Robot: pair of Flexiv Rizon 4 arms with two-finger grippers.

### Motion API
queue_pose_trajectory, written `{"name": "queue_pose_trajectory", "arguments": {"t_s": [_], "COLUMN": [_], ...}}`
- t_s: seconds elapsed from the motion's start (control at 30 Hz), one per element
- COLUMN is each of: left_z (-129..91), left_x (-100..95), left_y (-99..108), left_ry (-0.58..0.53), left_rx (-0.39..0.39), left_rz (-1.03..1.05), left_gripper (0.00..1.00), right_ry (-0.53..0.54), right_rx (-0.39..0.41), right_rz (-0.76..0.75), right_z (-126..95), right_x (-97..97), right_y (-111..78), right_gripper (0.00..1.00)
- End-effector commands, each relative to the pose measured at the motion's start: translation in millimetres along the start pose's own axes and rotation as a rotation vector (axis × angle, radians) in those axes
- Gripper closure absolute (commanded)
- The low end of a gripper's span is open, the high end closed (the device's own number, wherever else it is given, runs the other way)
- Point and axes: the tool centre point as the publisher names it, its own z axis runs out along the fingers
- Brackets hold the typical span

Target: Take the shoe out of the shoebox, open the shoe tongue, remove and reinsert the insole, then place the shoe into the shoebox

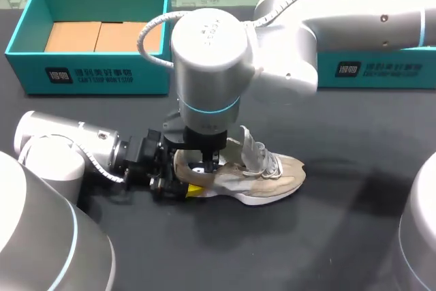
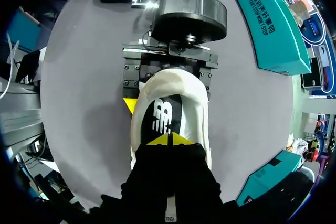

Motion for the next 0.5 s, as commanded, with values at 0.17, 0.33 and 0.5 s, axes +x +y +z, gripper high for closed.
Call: {"name": "queue_pose_trajectory", "arguments": {"t_s": [0.17,0.33,0.5], "left_z": [1.7,1.7,1.7], "left_x": [-1.2,-1.2,-1.2], "left_y": [1.8,1.8,1.8], "left_ry": [-0.001,-0.001,-0.001], "left_rx": [-0.001,-0.001,-0.001], "left_rz": [-0.001,-0.001,-0.001], "left_gripper": [1.00,1.00,1.00], "right_ry": [0.018,0.050,0.035], "right_rx": [-0.028,-0.010,-0.004], "right_rz": [-0.019,0.016,0.066], "right_z": [20.5,29.3,30.0], "right_x": [-4.8,-1.7,7.3], "right_y": [-4.4,-14.1,-29.0], "right_gripper": [1.00,1.00,1.00]}}
